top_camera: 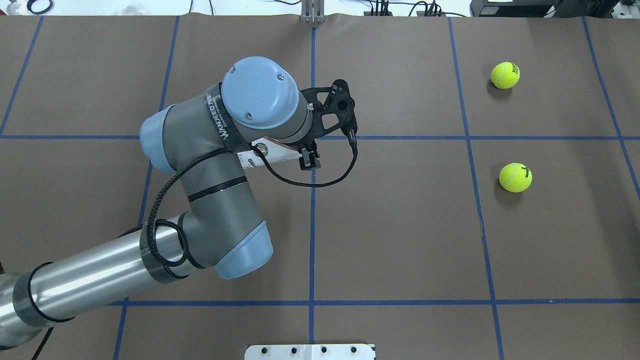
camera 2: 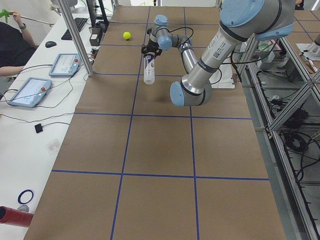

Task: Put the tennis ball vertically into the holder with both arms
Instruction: 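Lift the can with the left gripper and tip it upright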

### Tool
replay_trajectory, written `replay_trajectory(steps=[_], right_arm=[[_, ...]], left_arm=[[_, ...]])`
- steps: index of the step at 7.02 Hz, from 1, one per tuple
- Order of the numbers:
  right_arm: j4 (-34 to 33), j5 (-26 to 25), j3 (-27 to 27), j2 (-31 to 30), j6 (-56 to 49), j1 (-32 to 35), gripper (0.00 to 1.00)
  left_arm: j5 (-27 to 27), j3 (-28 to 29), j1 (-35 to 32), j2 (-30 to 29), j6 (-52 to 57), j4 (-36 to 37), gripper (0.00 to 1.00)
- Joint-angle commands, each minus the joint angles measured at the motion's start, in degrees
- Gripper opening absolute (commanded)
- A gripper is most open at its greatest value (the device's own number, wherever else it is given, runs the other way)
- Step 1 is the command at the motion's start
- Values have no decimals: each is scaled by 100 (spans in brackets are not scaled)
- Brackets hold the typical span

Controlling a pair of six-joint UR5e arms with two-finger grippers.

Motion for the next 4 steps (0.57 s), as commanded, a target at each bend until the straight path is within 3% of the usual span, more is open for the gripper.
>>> replay_trajectory(steps=[1, 3, 4], right_arm=[[11, 0, 2, -4, 4, -1, 99], [19, 0, -7, 31, 4, -1, 99], [19, 0, -7, 49, 4, -1, 99]], left_arm=[[345, -249, -63, 44, -1644, -1579, 45], [1143, -266, -72, 35, -2509, -2982, 45], [1539, -240, -72, 53, -3026, -3571, 38]])
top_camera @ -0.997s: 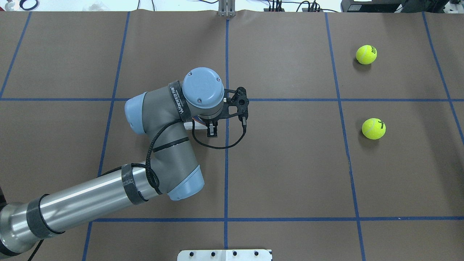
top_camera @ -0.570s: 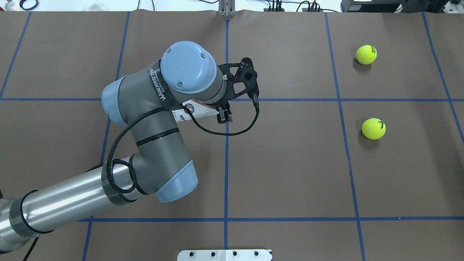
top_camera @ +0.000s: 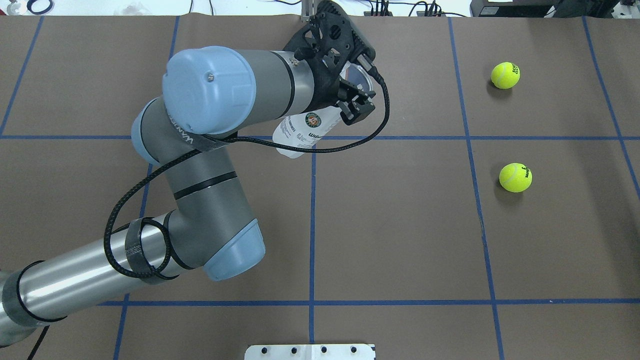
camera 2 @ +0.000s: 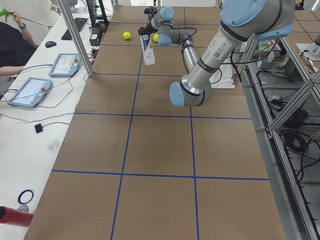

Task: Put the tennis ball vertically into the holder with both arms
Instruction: 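Lift the can with the left gripper and tip it upright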

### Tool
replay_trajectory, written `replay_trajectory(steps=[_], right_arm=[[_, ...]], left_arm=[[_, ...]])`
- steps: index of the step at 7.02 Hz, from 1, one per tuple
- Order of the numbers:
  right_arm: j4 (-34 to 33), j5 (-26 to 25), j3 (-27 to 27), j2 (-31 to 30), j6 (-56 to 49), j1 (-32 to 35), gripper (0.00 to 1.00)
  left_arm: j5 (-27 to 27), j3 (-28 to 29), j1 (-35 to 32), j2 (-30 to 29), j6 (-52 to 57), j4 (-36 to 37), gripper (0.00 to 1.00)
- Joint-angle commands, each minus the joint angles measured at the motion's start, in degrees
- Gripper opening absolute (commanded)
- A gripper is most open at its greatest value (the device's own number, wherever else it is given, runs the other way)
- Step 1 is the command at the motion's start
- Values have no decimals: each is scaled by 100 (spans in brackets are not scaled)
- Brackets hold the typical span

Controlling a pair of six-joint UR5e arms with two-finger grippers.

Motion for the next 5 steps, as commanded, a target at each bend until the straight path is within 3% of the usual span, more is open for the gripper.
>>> replay_trajectory(steps=[1, 3, 5], right_arm=[[10, 43, 4, 30, 0, 0, 99], [1, 131, 92, 30, 0, 0, 99], [-25, 132, 163, 21, 9, 0, 99]], left_arm=[[741, 11, 3, 309, -1030, -1443, 38], [1452, 237, 47, 846, -1252, -2788, 38], [1709, 1088, 74, 918, -1385, -4185, 41]])
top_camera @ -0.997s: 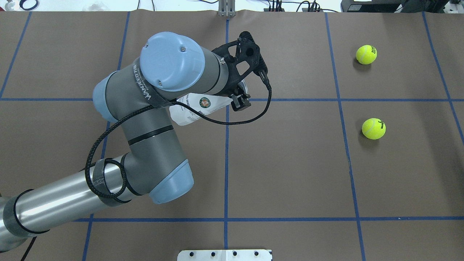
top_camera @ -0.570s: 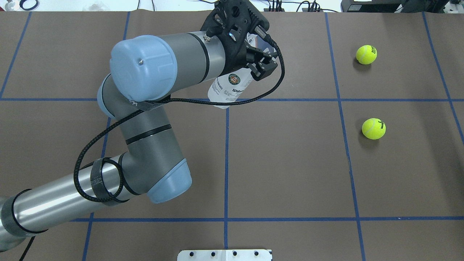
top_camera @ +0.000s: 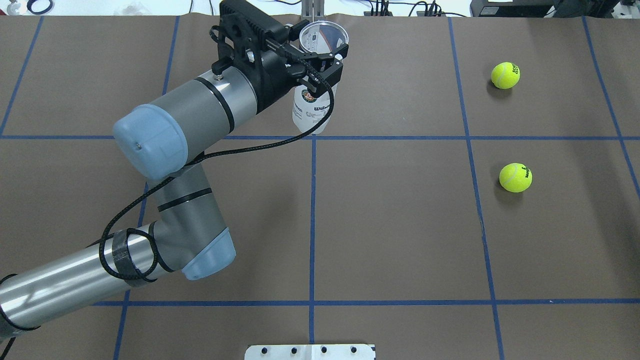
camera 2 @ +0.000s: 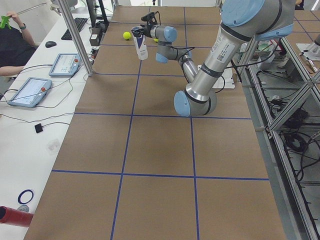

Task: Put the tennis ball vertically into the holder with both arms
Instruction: 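Lift the can with the left gripper and tip it upright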

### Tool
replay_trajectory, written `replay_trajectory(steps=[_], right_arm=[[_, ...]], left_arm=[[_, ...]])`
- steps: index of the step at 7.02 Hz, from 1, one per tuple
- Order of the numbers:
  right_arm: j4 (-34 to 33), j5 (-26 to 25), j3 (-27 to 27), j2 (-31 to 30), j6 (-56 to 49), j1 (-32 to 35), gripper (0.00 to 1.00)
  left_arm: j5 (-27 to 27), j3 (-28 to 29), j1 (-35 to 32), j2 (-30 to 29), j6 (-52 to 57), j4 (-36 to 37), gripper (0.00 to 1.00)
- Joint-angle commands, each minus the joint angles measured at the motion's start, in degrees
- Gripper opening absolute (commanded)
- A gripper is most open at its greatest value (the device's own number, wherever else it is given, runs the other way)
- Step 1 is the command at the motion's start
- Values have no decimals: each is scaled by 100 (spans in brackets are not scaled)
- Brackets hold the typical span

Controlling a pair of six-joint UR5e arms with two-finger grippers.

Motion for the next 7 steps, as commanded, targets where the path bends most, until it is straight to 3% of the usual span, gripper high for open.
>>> replay_trajectory(steps=[1, 3, 6, 7], right_arm=[[12, 5, 29, 2, -2, 0, 99], [13, -4, 20, 19, -2, 0, 99], [4, 5, 20, 28, -2, 0, 99], [4, 5, 29, 19, -2, 0, 99]], left_arm=[[493, 842, 55, 64, -108, -1174, 41], [540, 1162, 152, 116, -47, -1441, 41], [540, 1189, 240, 564, -46, -1661, 41], [592, 1206, 249, 591, -38, -2061, 41]])
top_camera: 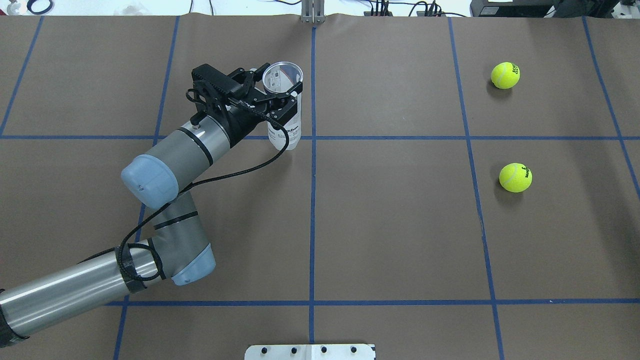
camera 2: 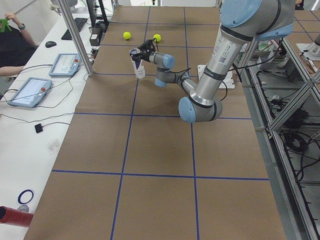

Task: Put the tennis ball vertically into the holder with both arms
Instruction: 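Lift the can with the left gripper and tip it upright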

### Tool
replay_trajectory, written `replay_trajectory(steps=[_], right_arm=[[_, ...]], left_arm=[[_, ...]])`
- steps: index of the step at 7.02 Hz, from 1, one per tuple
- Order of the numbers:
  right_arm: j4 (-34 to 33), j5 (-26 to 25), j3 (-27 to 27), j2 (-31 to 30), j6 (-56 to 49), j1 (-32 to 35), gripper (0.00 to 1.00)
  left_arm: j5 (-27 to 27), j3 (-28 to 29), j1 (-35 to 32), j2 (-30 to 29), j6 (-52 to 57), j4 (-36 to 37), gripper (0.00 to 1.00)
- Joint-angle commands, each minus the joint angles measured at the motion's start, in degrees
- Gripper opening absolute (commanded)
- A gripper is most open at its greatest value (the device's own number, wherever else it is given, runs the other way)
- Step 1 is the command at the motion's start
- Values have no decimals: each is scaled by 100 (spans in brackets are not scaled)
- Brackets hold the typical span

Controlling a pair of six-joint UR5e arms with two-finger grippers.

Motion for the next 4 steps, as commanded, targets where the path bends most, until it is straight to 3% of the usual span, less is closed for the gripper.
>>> replay_trajectory(steps=[1, 4], right_arm=[[0, -6, -1, -6, 0, 0, 99], [0, 3, -1, -6, 0, 0, 99]], left_arm=[[75, 13, 48, 216, 5, -597, 41], [84, 13, 311, 482, 23, -995, 40]])
